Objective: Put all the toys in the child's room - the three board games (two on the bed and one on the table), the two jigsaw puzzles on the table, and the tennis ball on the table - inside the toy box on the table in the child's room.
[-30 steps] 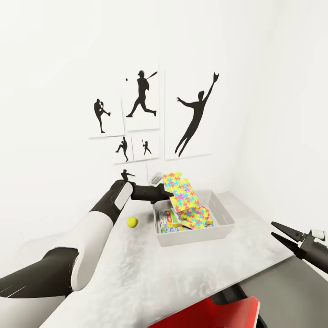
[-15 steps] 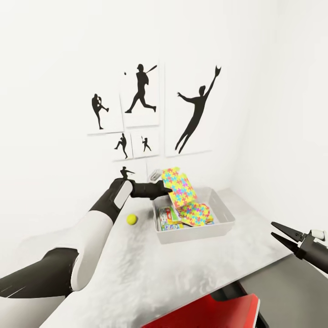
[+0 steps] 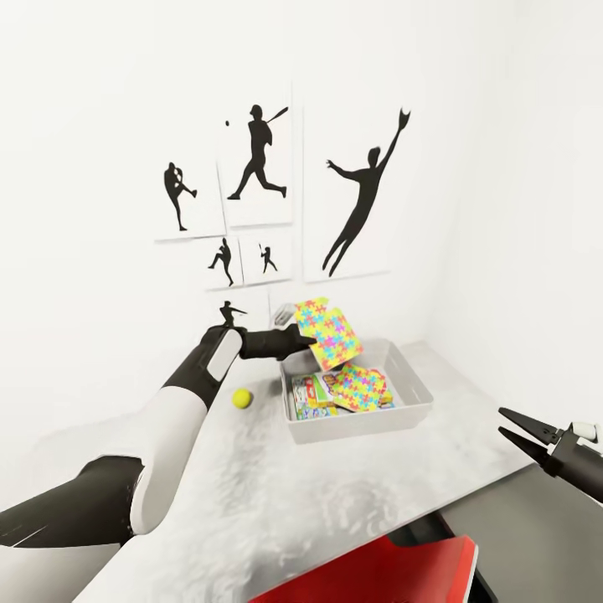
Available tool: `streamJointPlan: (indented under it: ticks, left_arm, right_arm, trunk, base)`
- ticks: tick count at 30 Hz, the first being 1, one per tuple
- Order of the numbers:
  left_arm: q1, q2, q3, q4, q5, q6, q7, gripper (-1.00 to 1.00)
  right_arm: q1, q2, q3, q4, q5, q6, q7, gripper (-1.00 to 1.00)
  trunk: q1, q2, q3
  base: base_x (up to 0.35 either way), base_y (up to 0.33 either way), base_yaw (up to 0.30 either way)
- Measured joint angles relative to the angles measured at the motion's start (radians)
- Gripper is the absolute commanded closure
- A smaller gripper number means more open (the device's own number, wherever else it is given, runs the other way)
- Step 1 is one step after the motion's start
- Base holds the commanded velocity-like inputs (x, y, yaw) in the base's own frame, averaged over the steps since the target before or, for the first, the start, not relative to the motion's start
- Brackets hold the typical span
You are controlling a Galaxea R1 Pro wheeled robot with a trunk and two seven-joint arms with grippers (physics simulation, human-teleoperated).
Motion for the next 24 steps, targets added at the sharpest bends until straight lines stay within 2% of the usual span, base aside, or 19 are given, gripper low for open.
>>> streamJointPlan:
  ticks: [2,6,8,11,14,24]
  left_arm:
    - [0.000,0.000,0.000,-0.002,0.025,0.000,0.000,1.00]
    - [0.000,0.000,-0.001,-0.003,0.039,-0.001,-0.001,1.00]
    - [0.000,0.000,-0.002,-0.003,0.041,-0.001,-0.001,1.00]
    - [0.000,0.000,-0.004,-0.001,0.042,-0.001,-0.002,1.00]
    - [0.000,0.000,-0.005,0.001,0.042,-0.001,-0.002,1.00]
    - [0.000,0.000,-0.007,0.005,0.042,-0.007,-0.002,1.00]
  right_arm:
    - [0.000,0.000,0.000,-0.004,-0.001,0.001,0.003,-1.00]
    - [0.000,0.000,0.000,-0.018,-0.005,0.005,0.032,-1.00]
    - [0.001,-0.001,-0.001,-0.026,-0.005,0.007,0.075,-1.00]
    - [0.001,-0.001,-0.006,-0.032,-0.003,0.010,0.196,-1.00]
    - [0.001,-0.001,-0.009,-0.031,0.000,0.009,0.256,-1.00]
    - [0.001,-0.001,-0.011,-0.022,0.004,0.004,0.283,-1.00]
  trunk:
    - [0.000,0.000,-0.003]
    - [0.000,0.000,-0.010]
    - [0.000,0.000,-0.013]
    - [0.000,0.000,-0.018]
    - [0.000,0.000,-0.023]
    - [0.000,0.000,-0.040]
  base:
    - [0.000,0.000,0.000]
    - [0.000,0.000,0.000]
    - [0.000,0.000,0.000]
    - [0.000,0.000,0.000]
    - [0.000,0.000,0.000]
    - [0.000,0.000,0.000]
